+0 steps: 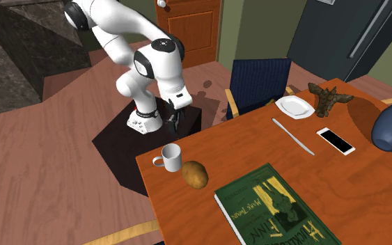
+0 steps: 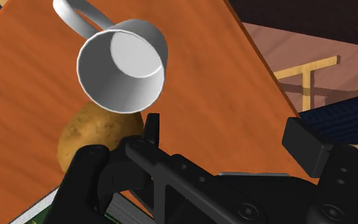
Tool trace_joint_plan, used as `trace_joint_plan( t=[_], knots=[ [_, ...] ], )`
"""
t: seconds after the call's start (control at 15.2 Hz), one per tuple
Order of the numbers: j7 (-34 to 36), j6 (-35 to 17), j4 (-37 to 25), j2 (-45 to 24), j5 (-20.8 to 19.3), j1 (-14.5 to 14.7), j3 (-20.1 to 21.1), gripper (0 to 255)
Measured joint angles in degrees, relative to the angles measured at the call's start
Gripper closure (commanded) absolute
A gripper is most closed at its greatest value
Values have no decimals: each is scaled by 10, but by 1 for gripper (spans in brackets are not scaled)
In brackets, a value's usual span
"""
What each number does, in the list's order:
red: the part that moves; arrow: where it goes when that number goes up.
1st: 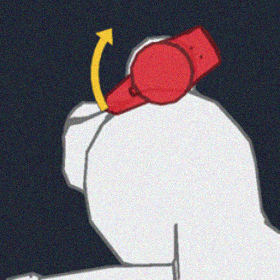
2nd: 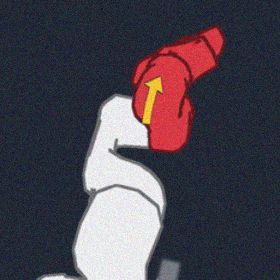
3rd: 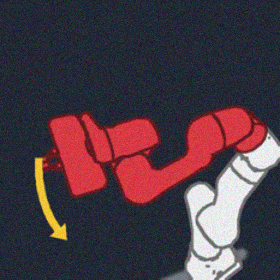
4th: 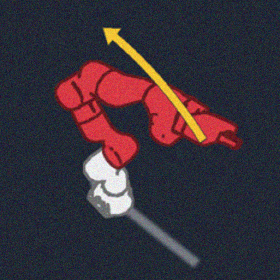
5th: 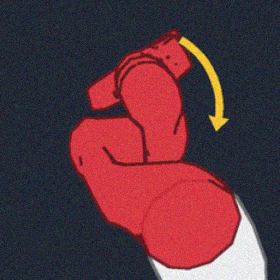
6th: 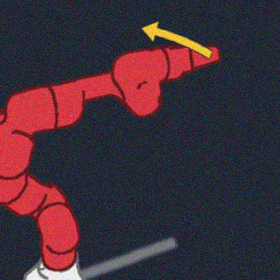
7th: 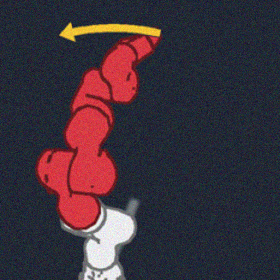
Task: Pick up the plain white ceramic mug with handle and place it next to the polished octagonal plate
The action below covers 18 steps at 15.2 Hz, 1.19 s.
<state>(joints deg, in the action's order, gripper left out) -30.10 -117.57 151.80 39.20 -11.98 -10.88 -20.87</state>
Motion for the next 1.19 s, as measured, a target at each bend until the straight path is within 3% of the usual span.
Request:
trace_joint_plan(
  t=[0.4,0.79,1.19],
  knots=[
    [-55,-60,10,-53,-27,-18,-58,0],
    [-59,-118,34,-87,-31,-15,-75,0],
    [-60,-125,35,-92,-31,-14,-77,0]
  ],
)
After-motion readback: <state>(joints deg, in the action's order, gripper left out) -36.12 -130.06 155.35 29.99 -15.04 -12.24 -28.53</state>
